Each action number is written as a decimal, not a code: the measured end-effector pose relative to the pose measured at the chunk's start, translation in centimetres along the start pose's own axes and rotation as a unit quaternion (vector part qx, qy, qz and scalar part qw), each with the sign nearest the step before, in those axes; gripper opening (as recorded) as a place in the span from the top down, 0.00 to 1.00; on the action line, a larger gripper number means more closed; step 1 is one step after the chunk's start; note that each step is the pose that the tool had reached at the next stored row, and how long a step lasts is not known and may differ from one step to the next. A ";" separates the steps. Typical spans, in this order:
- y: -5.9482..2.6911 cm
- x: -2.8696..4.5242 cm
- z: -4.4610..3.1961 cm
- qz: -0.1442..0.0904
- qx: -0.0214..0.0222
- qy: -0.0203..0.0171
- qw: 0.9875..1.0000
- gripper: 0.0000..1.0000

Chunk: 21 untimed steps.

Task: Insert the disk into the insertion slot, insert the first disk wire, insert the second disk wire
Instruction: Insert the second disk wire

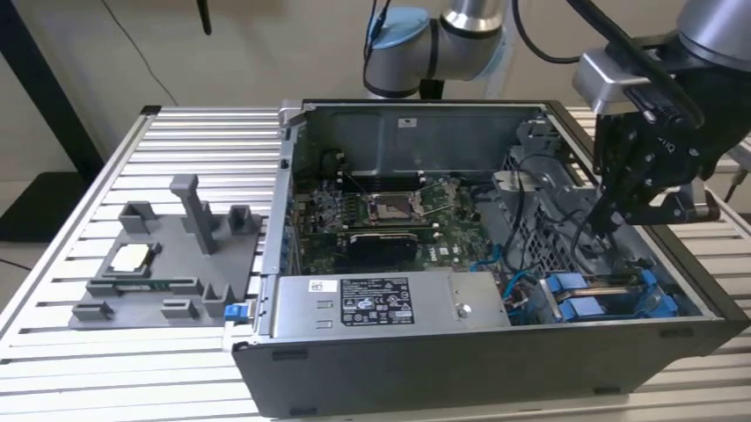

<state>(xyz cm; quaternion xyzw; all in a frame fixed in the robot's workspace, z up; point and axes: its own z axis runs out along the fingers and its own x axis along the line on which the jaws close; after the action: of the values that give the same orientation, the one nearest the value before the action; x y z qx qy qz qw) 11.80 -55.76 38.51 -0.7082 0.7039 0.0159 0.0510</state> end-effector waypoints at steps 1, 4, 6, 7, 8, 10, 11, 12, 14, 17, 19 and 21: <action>0.01 0.00 0.06 0.000 0.004 0.001 1.000 0.84; 0.04 0.02 0.28 -0.001 0.013 0.005 1.000 0.84; 0.04 0.04 0.46 -0.002 0.015 0.008 1.000 0.84; 0.04 0.04 0.54 -0.002 0.015 0.010 1.000 0.84; 0.06 0.05 0.64 -0.002 0.016 0.012 1.000 0.84; 0.06 0.07 0.79 -0.003 0.016 0.017 1.000 0.84; 0.06 0.08 0.86 -0.003 0.016 0.019 1.000 0.84; 0.07 0.08 0.91 -0.003 0.016 0.021 1.000 0.84; 0.07 0.09 1.04 -0.003 0.016 0.025 1.000 0.84; 0.08 0.11 1.23 -0.003 0.016 0.028 0.999 0.84; 0.03 0.13 1.38 -0.003 0.016 0.029 0.999 0.84; -0.07 0.16 1.56 -0.003 0.016 0.030 0.999 0.84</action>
<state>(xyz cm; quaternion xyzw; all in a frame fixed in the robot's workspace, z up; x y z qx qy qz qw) 11.95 -55.77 36.95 -0.7099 0.7029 -0.0170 0.0411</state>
